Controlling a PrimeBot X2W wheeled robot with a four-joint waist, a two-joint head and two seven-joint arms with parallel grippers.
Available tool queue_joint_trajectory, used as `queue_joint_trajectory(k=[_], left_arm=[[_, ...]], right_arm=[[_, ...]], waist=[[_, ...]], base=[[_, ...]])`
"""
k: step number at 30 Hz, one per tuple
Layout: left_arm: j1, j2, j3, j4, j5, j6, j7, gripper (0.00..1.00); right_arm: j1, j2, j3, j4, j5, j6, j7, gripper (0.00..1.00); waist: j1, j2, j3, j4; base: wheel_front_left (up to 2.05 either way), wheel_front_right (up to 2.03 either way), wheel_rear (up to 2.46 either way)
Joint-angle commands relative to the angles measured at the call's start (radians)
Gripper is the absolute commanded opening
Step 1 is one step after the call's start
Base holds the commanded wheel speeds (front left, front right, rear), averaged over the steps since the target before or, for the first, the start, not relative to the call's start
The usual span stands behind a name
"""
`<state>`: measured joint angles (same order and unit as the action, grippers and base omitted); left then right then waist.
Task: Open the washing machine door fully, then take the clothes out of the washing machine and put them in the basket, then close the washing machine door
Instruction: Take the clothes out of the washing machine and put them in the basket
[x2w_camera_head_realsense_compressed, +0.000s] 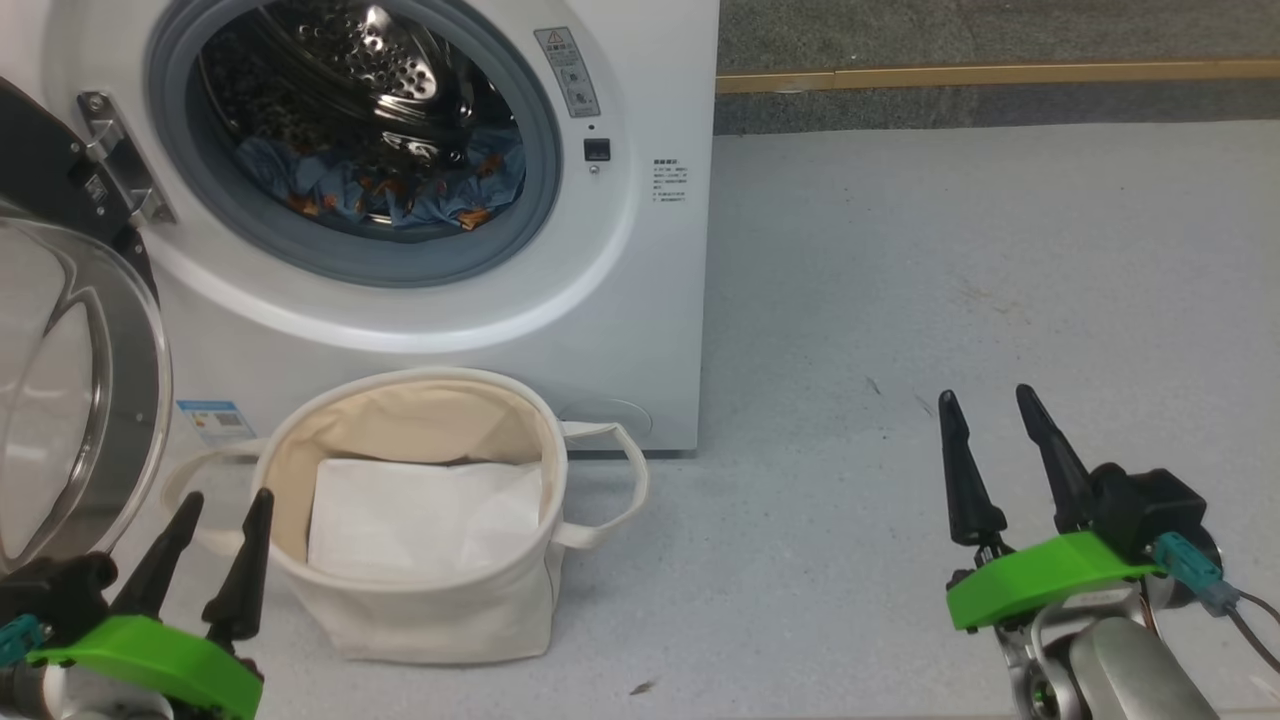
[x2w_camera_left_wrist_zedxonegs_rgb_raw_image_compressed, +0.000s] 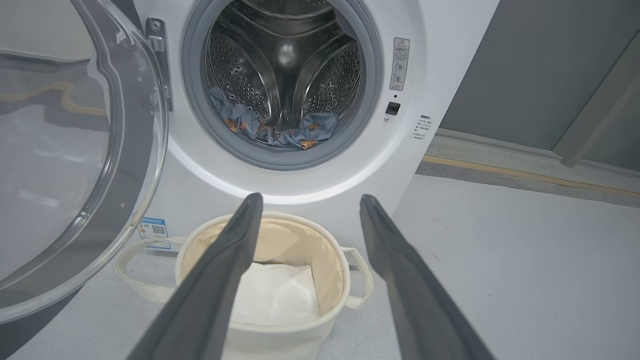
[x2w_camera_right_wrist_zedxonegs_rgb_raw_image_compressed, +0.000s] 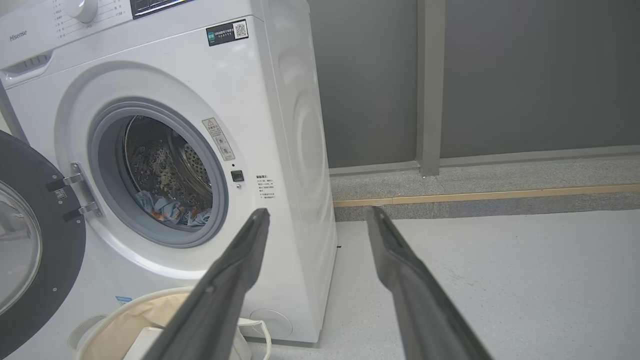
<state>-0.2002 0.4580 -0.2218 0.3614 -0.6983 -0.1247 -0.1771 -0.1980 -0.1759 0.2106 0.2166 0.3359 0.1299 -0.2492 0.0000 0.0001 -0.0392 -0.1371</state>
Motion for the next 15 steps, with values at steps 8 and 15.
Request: queue_joint_trajectory(k=[8,15], left_arm=[[-0.057,0.072,0.006,-0.036,-0.002,-0.005,-0.033,1.00],[-0.062,0.091,-0.019,-0.033,-0.029,-0.006,-0.041,1.00]], right_arm=[[-0.011,-0.001,0.002,-0.033,-0.002,0.001,-0.013,1.00],[-0.015,0.008,0.005,-0.031,-0.002,0.001,-0.013,1.00]], waist=[[0.0000,-0.0001,0.008,-0.007],[0.0000,-0.0001,0.007,-0.012]], base=[[0.00,0.00,0.00],[0.00,0.00,0.00]])
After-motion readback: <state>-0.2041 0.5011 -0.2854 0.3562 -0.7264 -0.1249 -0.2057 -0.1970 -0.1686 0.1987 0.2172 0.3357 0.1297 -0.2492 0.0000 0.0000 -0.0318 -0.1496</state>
